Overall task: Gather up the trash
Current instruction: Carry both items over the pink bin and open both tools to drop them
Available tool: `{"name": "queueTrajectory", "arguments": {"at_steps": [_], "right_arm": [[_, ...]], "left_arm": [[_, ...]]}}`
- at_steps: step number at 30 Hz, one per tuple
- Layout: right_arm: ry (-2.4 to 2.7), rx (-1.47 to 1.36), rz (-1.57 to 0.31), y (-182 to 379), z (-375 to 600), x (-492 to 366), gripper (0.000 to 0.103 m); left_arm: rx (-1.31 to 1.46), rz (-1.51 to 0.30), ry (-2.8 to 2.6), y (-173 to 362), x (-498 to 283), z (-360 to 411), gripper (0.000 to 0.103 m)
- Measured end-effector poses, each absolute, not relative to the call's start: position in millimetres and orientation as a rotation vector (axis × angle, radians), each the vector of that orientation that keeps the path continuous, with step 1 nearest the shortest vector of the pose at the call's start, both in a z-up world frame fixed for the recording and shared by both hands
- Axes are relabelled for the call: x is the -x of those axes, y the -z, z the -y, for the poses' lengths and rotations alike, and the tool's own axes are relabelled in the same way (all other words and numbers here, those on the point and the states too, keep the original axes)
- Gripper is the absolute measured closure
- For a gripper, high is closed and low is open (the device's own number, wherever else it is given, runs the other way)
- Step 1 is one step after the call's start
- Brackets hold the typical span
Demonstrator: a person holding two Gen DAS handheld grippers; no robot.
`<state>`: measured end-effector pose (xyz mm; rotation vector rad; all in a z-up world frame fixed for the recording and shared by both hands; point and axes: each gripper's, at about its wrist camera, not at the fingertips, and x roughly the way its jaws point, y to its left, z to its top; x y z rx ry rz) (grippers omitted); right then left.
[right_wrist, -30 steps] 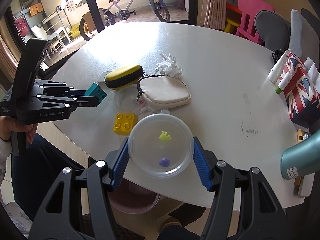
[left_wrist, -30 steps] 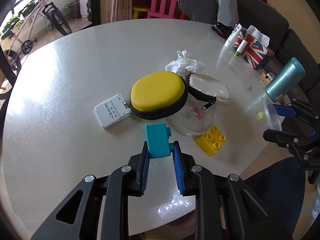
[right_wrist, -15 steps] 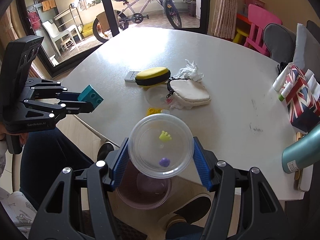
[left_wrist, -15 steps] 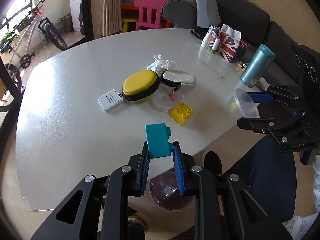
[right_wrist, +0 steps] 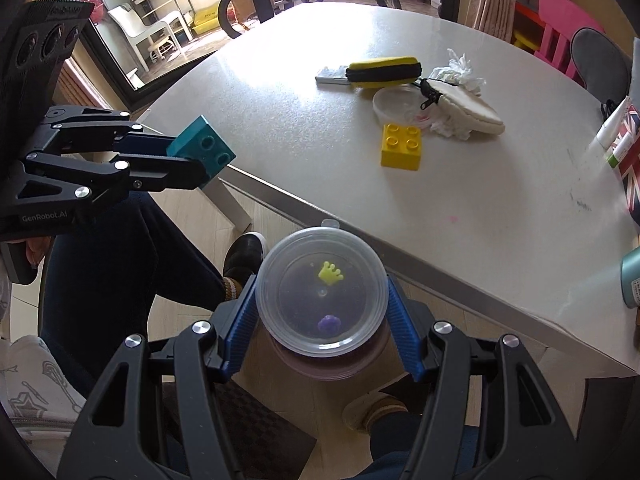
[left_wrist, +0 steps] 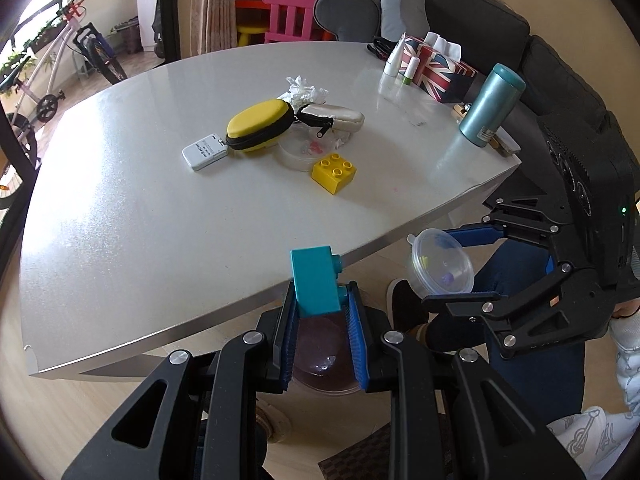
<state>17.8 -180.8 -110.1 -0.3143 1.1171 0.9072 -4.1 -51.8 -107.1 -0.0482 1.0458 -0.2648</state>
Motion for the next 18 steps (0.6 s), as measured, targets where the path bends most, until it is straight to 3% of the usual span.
{"name": "queueTrajectory", "arguments": {"at_steps": [1, 3, 4, 7, 18], "right_arm": [[-0.909, 0.317, -1.119, 111, 179, -17, 0.041], [-0.913, 0.308, -1.114, 110, 179, -16, 0.015], [-0.906, 0.3, -1.105, 109, 179, -16, 0.01], [-0.879, 0.296, -1.105, 107, 180, -20, 0.005], [-0.822, 0.258, -1.076, 93, 198, -31, 0.004]], "left_arm": [[0.048, -1.047, 0.265, 108, 5, 52, 0.08], [0.049, -1.049, 0.264, 108, 7, 51, 0.08], [0.05, -1.048, 0.264, 108, 7, 51, 0.08], [0.05, -1.046, 0.264, 107, 8, 51, 0.08], [0.036, -1.056, 0.29, 111, 9, 60, 0.08]]}}
